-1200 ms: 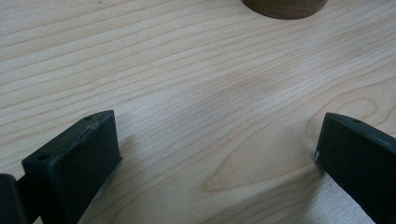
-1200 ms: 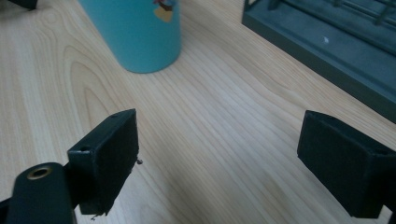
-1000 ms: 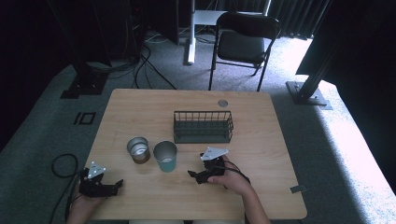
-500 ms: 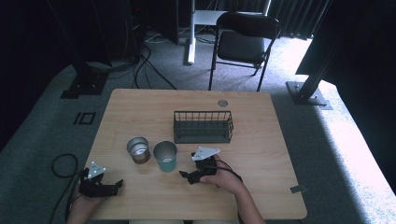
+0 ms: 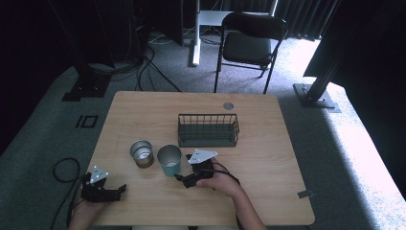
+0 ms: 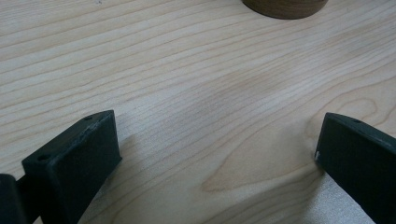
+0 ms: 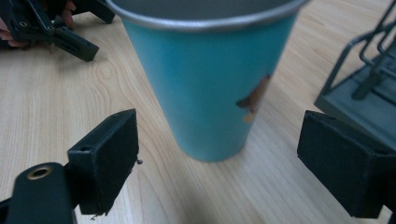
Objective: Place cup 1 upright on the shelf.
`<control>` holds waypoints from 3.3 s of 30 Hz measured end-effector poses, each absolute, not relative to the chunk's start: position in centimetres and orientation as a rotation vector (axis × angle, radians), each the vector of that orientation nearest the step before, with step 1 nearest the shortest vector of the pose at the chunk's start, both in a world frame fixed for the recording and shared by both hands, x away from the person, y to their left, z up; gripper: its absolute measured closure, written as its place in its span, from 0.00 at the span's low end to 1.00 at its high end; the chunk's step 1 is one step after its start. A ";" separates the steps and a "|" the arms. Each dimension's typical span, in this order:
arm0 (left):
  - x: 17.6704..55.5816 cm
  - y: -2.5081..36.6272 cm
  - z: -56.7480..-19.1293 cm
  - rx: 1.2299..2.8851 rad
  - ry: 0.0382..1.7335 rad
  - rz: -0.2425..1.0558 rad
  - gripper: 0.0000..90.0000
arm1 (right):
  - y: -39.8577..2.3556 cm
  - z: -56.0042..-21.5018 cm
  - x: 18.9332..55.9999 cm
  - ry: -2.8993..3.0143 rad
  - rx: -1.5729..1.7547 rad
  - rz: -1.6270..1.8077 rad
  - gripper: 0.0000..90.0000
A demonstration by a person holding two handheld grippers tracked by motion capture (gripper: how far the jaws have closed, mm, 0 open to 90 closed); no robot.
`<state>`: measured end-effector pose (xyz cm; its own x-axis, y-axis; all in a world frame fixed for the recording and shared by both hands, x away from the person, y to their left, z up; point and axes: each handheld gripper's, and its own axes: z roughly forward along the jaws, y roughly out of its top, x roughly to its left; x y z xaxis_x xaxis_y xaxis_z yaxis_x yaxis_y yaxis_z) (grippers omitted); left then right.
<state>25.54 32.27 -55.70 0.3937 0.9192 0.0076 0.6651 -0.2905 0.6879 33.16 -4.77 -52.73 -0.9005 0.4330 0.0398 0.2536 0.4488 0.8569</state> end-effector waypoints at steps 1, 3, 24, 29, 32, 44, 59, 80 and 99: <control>25.5 32.3 -55.7 2.053 1.350 0.547 0.00 | -4.7 -52.7 33.2 2.504 0.598 1.448 0.14; 25.5 32.3 -55.7 2.053 1.350 0.548 0.00 | -4.6 -52.7 33.2 2.496 0.589 1.459 0.14; 25.5 32.3 -55.7 2.053 1.350 0.547 0.00 | -2.7 -52.9 33.9 2.371 0.535 1.609 0.14; 25.5 32.3 -55.7 2.052 1.350 0.547 0.00 | -2.3 -53.0 34.0 2.359 0.506 1.605 0.15; 25.5 32.3 -55.7 2.052 1.350 0.547 0.00 | -2.0 -53.1 34.1 2.361 0.514 1.609 0.14; 25.5 32.3 -55.7 2.052 1.350 0.547 0.00 | -1.4 -52.8 34.1 2.344 0.612 1.652 0.15; 25.5 32.3 -55.7 2.055 1.350 0.547 0.00 | -1.2 -51.8 33.8 2.357 0.676 1.639 0.15; 25.5 32.3 -55.7 2.054 1.349 0.547 0.00 | -2.1 -47.8 34.1 2.308 0.678 1.679 0.16; 25.5 32.3 -55.7 2.053 1.349 0.547 0.00 | -3.5 -42.8 35.4 2.153 0.706 1.681 0.16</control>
<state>25.54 32.27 -55.70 0.3940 0.9191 0.0076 0.6650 -0.2907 0.6880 35.37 -3.47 -42.84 -0.8270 0.5599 0.0499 0.1841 0.1860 0.9652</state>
